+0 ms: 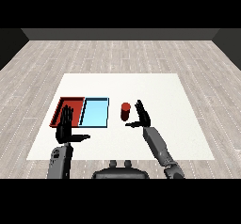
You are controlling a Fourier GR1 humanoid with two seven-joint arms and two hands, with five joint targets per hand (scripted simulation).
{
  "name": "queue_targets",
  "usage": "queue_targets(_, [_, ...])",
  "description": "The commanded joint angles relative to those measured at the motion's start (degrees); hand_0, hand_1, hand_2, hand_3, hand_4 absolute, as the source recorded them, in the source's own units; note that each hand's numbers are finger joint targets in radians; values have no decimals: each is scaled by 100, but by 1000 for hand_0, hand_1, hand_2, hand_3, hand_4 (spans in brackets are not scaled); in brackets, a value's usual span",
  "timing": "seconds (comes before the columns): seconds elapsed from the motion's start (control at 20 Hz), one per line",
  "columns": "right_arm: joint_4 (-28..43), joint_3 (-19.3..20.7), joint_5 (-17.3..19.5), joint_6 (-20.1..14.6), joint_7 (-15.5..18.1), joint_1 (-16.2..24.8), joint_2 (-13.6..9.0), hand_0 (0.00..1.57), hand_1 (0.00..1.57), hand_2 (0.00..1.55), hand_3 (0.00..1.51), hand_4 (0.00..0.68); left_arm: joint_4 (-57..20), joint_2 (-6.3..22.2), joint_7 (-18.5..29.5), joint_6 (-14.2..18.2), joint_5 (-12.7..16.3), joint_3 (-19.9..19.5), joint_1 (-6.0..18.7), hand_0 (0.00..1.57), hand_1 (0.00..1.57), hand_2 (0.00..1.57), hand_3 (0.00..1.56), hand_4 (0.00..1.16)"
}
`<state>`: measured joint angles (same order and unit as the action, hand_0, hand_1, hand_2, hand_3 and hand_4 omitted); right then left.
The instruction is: Pick the red can and put it in the red box
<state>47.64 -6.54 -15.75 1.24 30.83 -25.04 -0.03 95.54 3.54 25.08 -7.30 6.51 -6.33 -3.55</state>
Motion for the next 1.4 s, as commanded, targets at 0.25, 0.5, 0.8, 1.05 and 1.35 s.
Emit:
queue_targets(0.25, [-1548, -379, -953, -129, 644, -1037, 3, 0, 0, 0, 0, 0, -26, -208, 188, 178, -210, 153, -87, 0, 0, 0, 0, 0])
queue_targets(0.5, [-1289, -566, -957, -202, 453, -919, 3, 0, 0, 0, 0, 0, 414, -11, -269, 87, 39, -5, -59, 0, 0, 0, 0, 0])
queue_targets(0.8, [-1808, -1014, -1565, -549, 618, -1383, 3, 0, 0, 0, 0, 0, -658, -116, 506, 56, -315, 98, 141, 0, 0, 0, 0, 0])
queue_targets(1.05, [-1919, -811, -1346, -227, 697, -1309, 3, 0, 0, 0, 0, 0, -316, 154, 176, -201, 110, -179, 189, 0, 0, 0, 0, 0])
queue_targets(1.35, [-1896, -1303, -1810, -501, 504, -1522, 3, 0, 0, 0, 0, 0, 101, -31, -234, 6, 93, -1, 85, 0, 0, 0, 0, 0])
